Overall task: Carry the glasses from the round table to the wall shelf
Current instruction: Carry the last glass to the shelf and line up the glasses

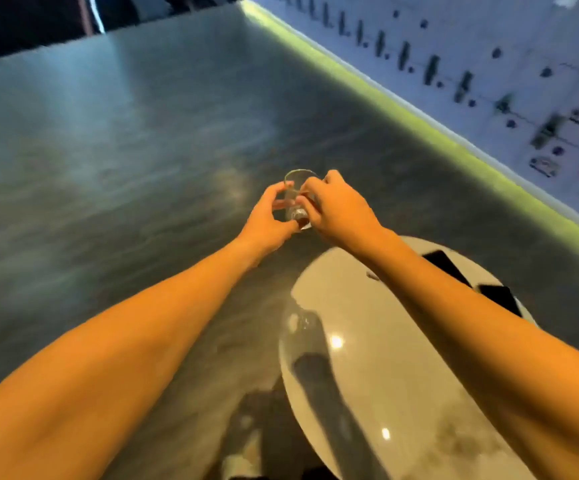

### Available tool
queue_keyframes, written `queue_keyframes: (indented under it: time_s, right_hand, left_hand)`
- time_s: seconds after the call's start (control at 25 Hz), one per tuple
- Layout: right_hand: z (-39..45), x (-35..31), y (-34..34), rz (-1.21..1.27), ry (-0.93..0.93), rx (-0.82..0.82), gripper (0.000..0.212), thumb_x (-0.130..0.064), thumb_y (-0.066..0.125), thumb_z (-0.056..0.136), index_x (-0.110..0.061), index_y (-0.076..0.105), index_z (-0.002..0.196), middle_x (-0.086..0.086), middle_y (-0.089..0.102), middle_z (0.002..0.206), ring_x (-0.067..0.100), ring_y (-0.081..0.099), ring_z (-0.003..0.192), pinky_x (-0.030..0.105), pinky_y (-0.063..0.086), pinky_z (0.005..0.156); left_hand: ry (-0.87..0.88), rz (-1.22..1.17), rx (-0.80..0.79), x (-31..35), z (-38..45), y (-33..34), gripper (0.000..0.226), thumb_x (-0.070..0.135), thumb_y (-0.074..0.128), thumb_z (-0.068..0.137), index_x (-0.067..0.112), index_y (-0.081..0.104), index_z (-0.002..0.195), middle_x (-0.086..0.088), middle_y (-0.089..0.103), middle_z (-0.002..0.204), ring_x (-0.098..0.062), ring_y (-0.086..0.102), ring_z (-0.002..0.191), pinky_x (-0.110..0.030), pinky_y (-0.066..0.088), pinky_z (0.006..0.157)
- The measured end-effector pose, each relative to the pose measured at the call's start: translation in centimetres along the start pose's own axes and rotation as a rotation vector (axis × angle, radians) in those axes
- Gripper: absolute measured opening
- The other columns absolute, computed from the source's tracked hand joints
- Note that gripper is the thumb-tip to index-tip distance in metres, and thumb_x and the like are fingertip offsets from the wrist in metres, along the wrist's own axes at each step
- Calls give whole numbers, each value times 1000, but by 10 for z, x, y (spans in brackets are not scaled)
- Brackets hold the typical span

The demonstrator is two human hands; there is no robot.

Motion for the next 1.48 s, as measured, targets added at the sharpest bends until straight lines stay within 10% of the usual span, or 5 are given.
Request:
queue_keyframes:
  time_s: [0.24, 0.56, 0.8, 1.28, 1.48]
  right_hand:
    - [89, -253, 12, 7, -385, 1, 24, -34, 59, 92, -16, 61, 108, 8, 44, 92, 38, 57, 80, 34, 35, 61]
    - [97, -601, 82, 152, -779, -28, 27, -37, 51, 97, -19, 64, 112, 15, 60, 104, 33, 61, 89, 35, 47, 72]
    - [55, -828, 174, 288, -1043, -173, 25, -38, 52, 95, -24, 65, 111, 10, 58, 102, 33, 61, 93, 36, 47, 77]
    - [-136, -1218, 320, 474, -1641, -515, 26, -33, 46, 98, -15, 64, 106, 10, 62, 103, 29, 60, 96, 36, 47, 81]
    - [-280, -1345, 373, 545, -1794, -682, 26, -36, 49, 95, -21, 66, 107, 12, 59, 104, 28, 60, 92, 32, 43, 75]
  left_hand:
    - [117, -7, 330, 41, -52, -257, 65, 12, 80, 76, 32, 50, 129, -5, 65, 115, -12, 62, 99, -16, 51, 57]
    - [133, 7, 741, 29, -225, -572, 65, 17, 83, 76, 30, 51, 131, -8, 65, 116, -25, 71, 94, -51, 61, 78]
    - [73, -29, 1046, -23, -376, -745, 60, 9, 79, 80, 19, 52, 133, -13, 64, 116, -13, 66, 87, -16, 57, 60]
    - [-106, 75, 1733, -133, -724, -986, 63, 12, 86, 70, 27, 56, 124, -8, 68, 108, -24, 70, 98, -45, 62, 78]
    - [-189, 60, 1950, -179, -898, -1028, 64, 2, 82, 72, 16, 53, 128, -17, 64, 108, -27, 67, 90, -28, 61, 61]
Point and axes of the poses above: each hand's wrist, its own z-axis towards the middle knuckle, its own y-axis out of the palm, x = y × z, the point moved 10 cm from there along z, towards the middle knuckle
